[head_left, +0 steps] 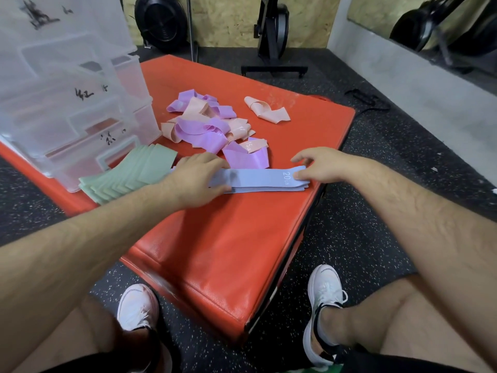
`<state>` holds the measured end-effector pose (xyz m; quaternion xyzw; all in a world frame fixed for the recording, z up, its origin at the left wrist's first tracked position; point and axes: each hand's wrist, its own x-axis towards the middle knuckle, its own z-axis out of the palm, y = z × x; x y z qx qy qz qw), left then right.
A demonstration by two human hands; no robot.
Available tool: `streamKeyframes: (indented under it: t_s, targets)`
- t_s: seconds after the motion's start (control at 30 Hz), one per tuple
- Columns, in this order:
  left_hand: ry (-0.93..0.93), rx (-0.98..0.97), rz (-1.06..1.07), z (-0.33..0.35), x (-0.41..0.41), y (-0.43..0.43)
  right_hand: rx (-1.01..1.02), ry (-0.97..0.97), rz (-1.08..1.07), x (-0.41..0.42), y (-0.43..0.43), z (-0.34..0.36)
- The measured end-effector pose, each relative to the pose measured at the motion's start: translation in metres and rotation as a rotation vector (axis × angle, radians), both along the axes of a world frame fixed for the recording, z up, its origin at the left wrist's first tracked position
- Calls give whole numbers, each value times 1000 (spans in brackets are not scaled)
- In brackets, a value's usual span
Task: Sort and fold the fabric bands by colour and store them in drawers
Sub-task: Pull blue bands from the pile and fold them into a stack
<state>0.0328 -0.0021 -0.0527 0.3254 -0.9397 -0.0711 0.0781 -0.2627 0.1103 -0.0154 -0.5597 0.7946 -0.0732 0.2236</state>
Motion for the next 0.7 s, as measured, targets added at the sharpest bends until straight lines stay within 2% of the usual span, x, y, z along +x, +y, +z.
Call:
streamKeyframes:
  t_s: [0.13,0.3,0.43,0.7]
  targets:
    - [-35,107,-25,-7,-3,-1,9,-44,-44,5,-2,-7]
    - [-67,77,-19,-5,-6,-3,61,-260,-272,11,-7,-11]
    - [-77,90,-16,-3,-8,-2,88,-347,-365,13,-9,-7]
    - [-9,-34,-68,-1,-13,12,114,-338,-313,22,-11,-1]
